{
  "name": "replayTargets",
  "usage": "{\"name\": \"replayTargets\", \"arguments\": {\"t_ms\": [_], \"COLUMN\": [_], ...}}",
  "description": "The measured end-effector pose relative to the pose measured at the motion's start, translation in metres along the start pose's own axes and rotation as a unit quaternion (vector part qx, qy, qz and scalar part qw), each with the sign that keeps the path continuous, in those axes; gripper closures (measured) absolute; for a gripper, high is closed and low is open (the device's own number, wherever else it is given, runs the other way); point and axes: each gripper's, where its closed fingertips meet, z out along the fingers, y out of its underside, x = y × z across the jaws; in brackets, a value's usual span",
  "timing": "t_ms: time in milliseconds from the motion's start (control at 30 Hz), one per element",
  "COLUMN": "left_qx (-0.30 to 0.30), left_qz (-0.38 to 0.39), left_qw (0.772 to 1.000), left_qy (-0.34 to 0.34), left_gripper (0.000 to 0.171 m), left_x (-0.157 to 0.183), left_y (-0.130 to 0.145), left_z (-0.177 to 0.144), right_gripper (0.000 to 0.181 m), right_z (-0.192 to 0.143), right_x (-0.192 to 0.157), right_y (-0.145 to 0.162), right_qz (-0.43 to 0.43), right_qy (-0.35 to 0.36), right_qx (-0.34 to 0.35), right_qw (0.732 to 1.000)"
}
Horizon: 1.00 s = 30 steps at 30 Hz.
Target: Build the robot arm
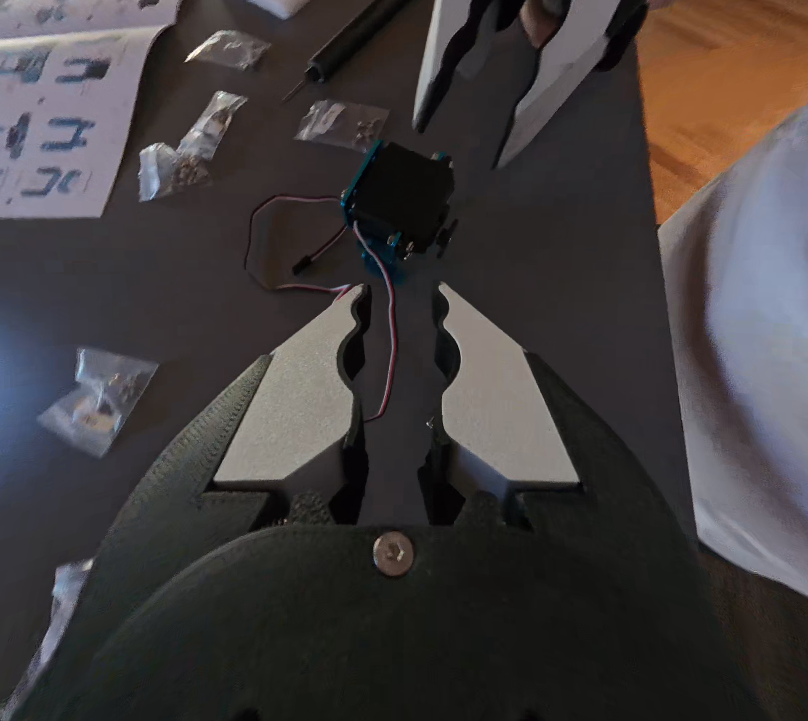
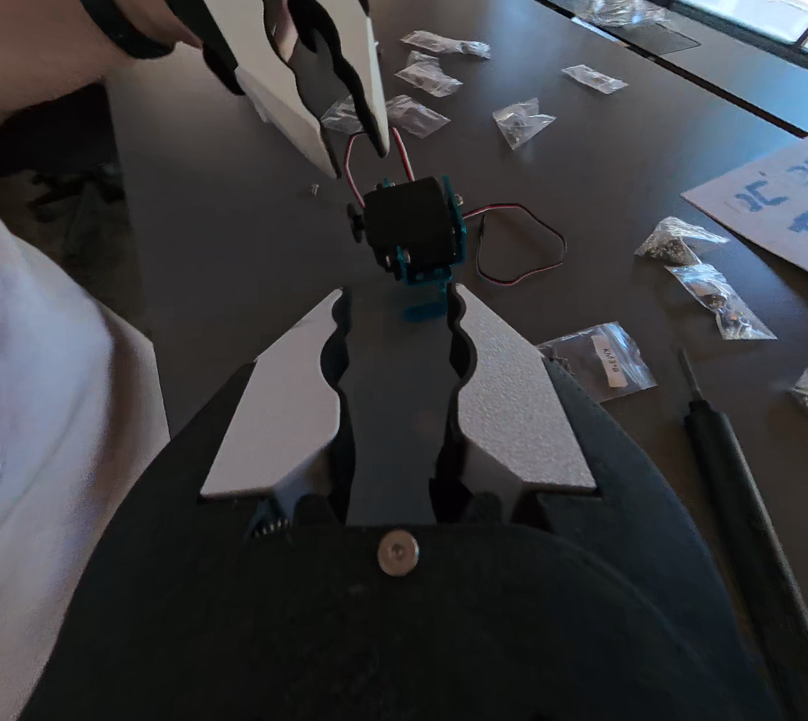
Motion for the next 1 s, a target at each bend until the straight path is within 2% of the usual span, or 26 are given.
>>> {"name": "replayTargets", "arguments": {"t_ms": [133,333,533,767,1000], "left_qx": [0.005,0.048,0.044,0.042,0.050], "left_qz": [0.024,0.022,0.030,0.019,0.009], "left_qw": [0.999,0.997,0.995,0.996,0.996], "left_qy": [0.036,0.064,0.082,0.078,0.079], "left_gripper": [0.143,0.145,0.155,0.155,0.153], "left_x": [-0.002,-0.003,0.000,-0.002,-0.004], "left_y": [0.007,-0.008,-0.009,-0.003,-0.005], "left_z": [0.007,0.015,0.020,0.019,0.019], "right_gripper": [0.140,0.151,0.155,0.155,0.142], "right_z": [0.005,-0.003,-0.001,0.004,0.007], "right_x": [-0.004,0.000,0.000,-0.004,-0.016], "right_y": [-0.003,0.000,-0.004,-0.009,-0.049], "right_qz": [0.025,0.013,0.006,0.013,0.015], "right_qy": [0.047,0.095,0.070,0.037,-0.002], "right_qx": [0.011,0.002,0.011,0.011,0.028], "right_qw": [0.999,0.995,0.997,0.999,1.000]}}
